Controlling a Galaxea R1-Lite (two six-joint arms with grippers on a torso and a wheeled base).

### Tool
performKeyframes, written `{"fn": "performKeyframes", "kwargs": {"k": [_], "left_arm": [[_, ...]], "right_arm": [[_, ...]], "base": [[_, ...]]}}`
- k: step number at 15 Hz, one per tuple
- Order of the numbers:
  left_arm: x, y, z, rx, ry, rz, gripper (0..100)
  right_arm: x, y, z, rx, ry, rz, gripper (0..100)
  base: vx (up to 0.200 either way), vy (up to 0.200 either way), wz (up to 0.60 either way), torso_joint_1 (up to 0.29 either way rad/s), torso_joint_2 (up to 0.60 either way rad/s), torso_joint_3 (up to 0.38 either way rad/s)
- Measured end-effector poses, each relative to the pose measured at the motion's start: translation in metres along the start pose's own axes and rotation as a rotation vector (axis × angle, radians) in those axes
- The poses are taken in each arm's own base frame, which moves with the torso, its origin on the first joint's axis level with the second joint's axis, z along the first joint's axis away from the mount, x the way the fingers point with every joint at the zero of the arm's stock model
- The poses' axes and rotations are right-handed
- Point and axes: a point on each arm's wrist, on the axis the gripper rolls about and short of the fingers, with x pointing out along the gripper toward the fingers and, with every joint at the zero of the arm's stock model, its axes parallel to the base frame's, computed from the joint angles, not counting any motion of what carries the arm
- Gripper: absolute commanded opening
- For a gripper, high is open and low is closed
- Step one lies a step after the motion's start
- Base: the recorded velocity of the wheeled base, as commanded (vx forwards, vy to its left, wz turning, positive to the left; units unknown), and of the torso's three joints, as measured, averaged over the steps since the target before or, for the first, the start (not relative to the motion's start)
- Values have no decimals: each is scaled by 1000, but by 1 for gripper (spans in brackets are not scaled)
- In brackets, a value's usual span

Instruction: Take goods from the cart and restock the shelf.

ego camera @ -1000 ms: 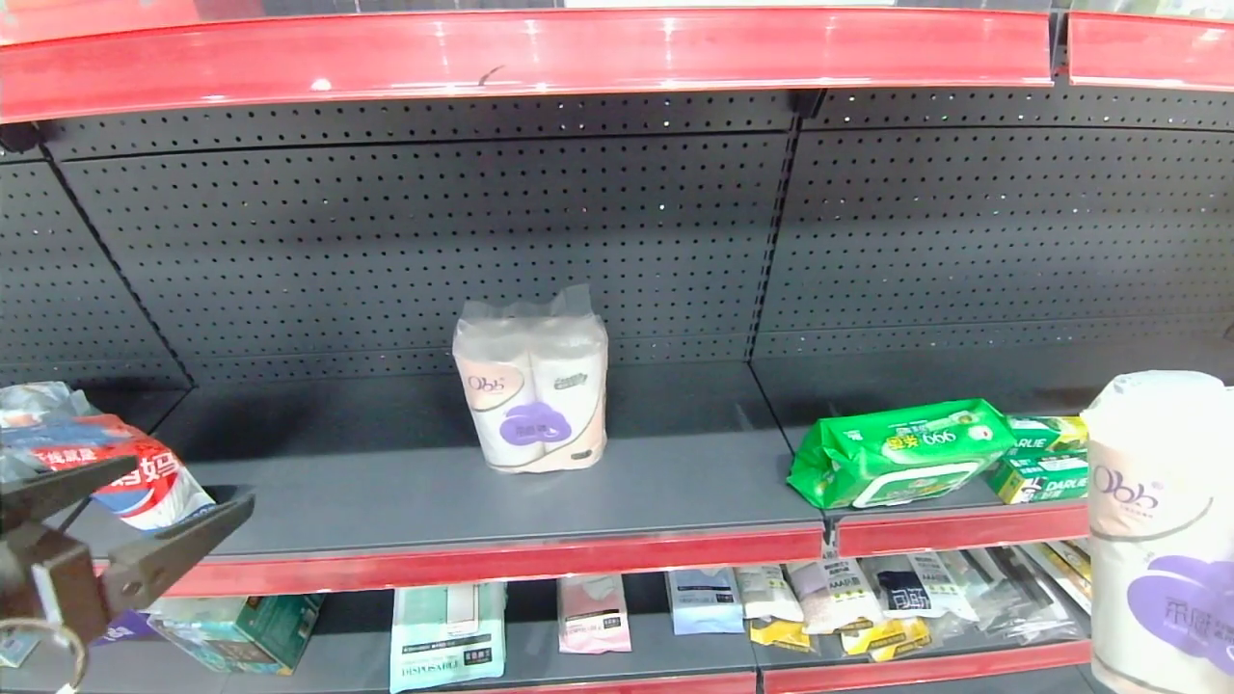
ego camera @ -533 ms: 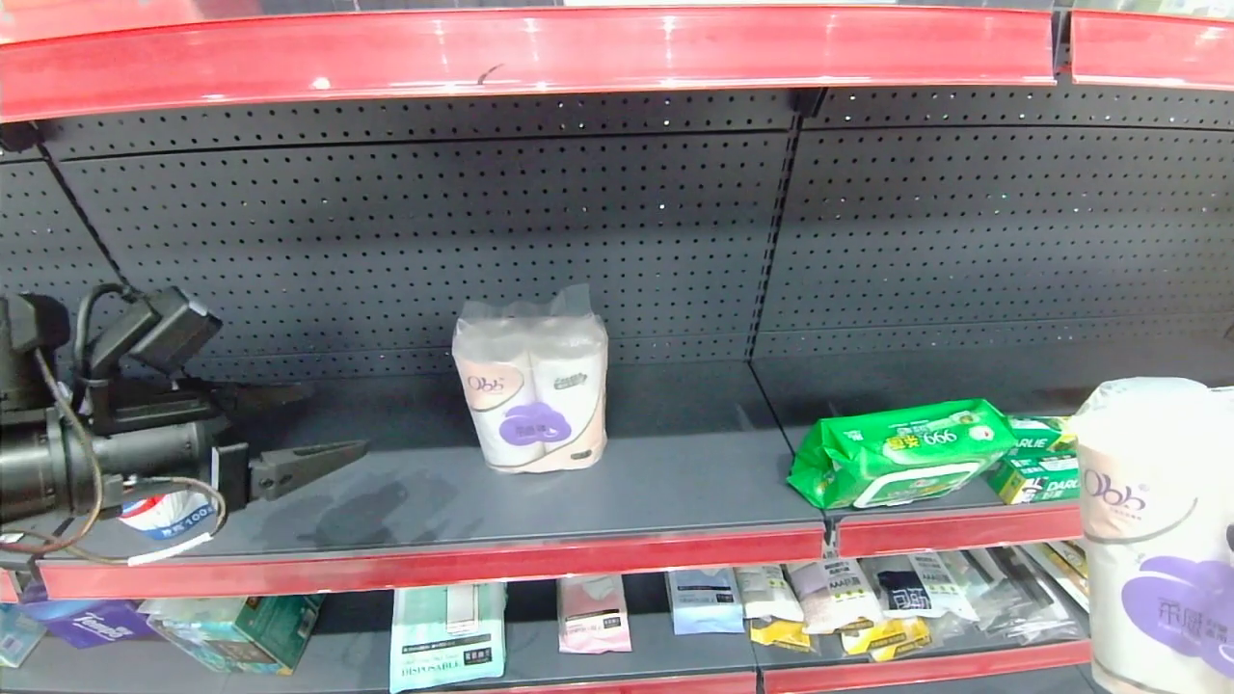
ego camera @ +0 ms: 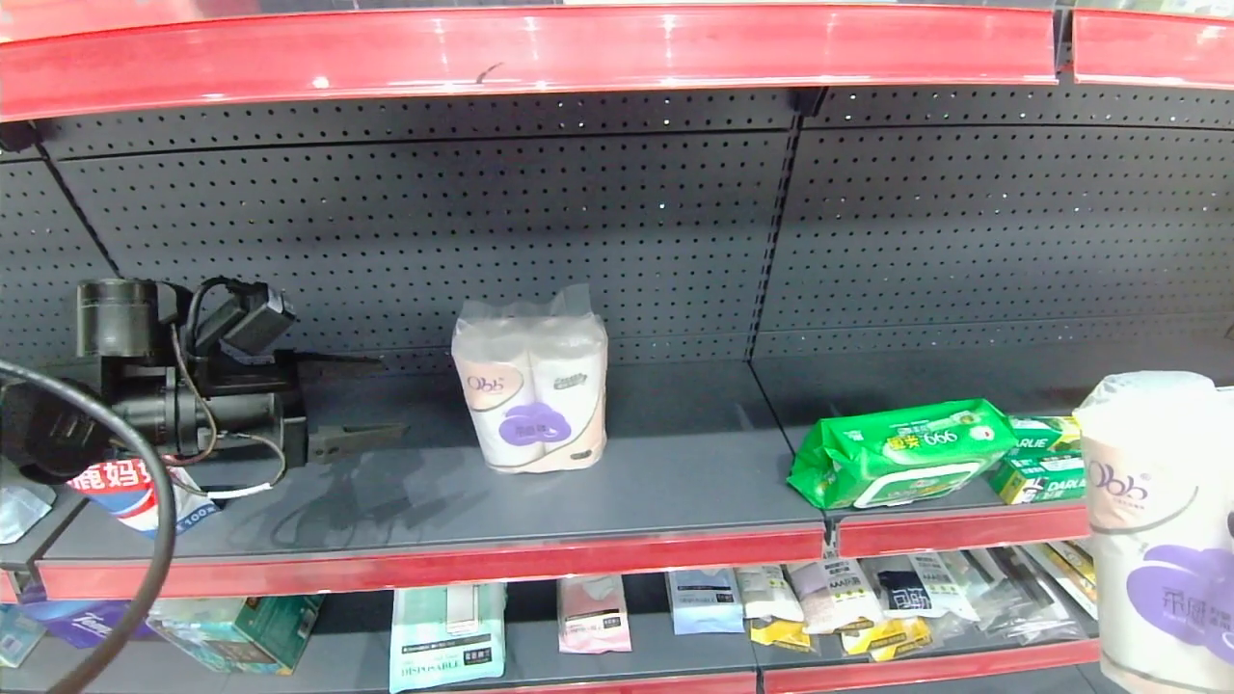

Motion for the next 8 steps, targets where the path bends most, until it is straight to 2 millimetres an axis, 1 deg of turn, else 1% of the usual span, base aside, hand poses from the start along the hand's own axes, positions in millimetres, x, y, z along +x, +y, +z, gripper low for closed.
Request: {"fn": "performKeyframes", "kwargs": {"k": [2, 4, 6, 8], "left_arm": [[16, 14, -4, 30, -18, -36, 100], [32, 24, -6, 55, -40, -63, 100], [47, 30, -9, 76, -59, -75, 100], [57, 32, -15, 61, -60, -89, 100]], "right_arm": [[1, 0, 1, 0, 3, 1, 0], [1, 0, 1, -10, 3, -1, 0], [2, -1, 2, -13, 5, -5, 0], [2, -1, 2, -15, 7, -5, 0]], "base": [[0, 0, 0, 0, 0, 0], [0, 0, 0, 0, 0, 0], [0, 0, 0, 0, 0, 0], [0, 0, 0, 0, 0, 0]]}}
